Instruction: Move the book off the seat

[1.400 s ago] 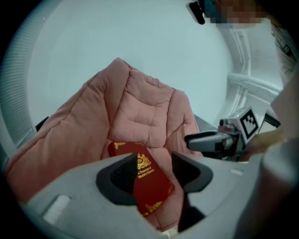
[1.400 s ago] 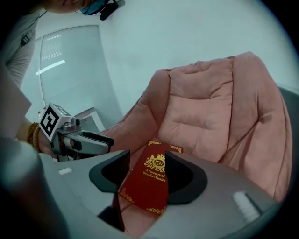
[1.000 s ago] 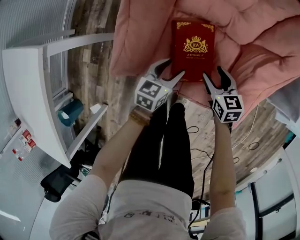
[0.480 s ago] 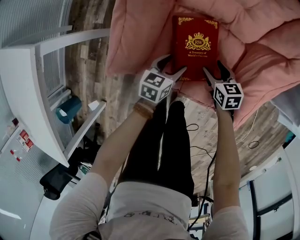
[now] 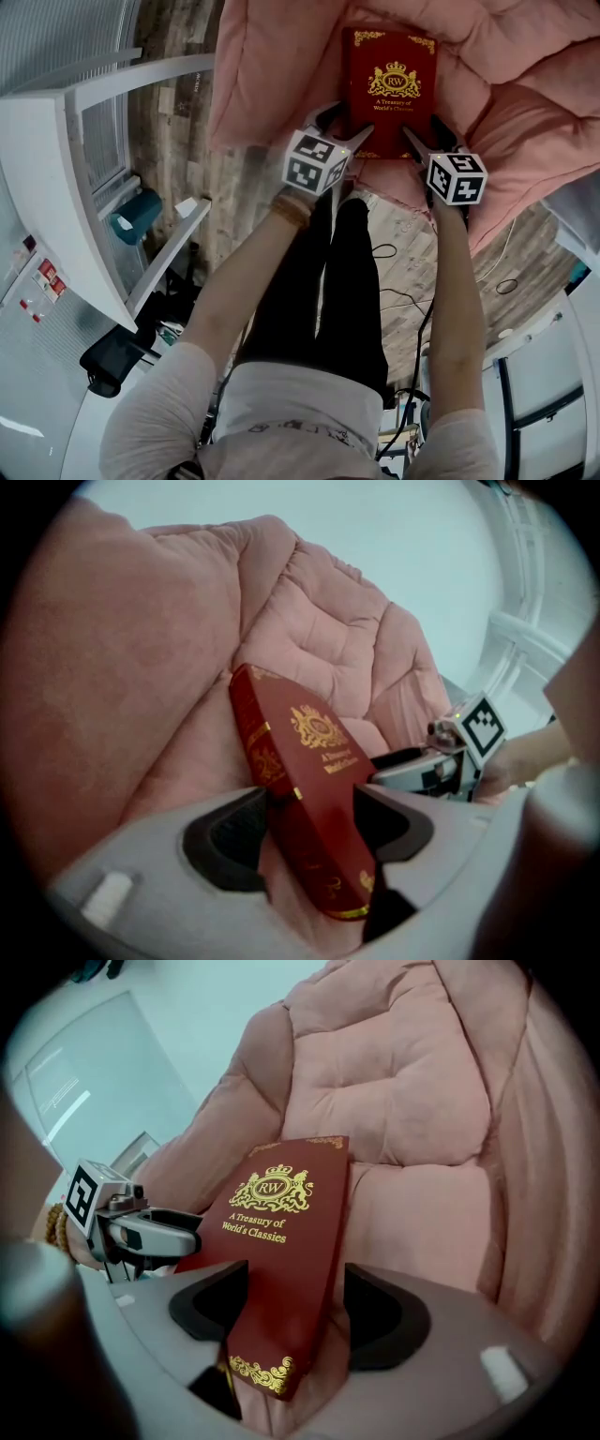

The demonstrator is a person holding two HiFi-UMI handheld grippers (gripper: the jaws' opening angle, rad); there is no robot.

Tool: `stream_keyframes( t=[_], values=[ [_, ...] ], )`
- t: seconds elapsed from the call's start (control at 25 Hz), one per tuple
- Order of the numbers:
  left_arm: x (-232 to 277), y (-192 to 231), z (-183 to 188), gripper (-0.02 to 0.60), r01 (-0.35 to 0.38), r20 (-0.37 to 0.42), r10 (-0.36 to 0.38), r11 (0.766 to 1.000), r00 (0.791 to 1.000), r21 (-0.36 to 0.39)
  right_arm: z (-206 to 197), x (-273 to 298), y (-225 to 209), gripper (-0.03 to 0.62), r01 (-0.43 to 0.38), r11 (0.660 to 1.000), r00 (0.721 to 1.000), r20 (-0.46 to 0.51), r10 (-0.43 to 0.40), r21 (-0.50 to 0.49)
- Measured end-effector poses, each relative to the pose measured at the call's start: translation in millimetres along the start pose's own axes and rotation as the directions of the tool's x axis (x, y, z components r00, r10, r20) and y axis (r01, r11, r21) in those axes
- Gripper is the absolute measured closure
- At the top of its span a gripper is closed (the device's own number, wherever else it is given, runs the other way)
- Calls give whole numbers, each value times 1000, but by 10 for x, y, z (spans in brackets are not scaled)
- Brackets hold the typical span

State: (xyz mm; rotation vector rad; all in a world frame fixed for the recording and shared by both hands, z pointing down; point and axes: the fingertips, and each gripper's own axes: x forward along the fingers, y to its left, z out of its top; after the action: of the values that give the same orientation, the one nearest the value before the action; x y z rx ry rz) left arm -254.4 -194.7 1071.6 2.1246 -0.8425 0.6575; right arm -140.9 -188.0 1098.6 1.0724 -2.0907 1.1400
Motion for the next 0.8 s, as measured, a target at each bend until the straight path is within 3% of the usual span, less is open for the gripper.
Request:
stream_keyframes(
  t=[0.16,0.48,0.8],
  values=[
    [41,15,-23,295,-9,-7,9,1000,1000,-12,-12,19,55,312,-36,999,999,-6,36,2],
    [-92,-47,83,307,-13,1,13,999,1000,32,123,-179,207,326,-35,999,999,28,35,2],
    [-376,-265,469,301,16,39,-19,997,999,74,387,-608,425,333,4,1000,997,82,-5,16]
  ],
)
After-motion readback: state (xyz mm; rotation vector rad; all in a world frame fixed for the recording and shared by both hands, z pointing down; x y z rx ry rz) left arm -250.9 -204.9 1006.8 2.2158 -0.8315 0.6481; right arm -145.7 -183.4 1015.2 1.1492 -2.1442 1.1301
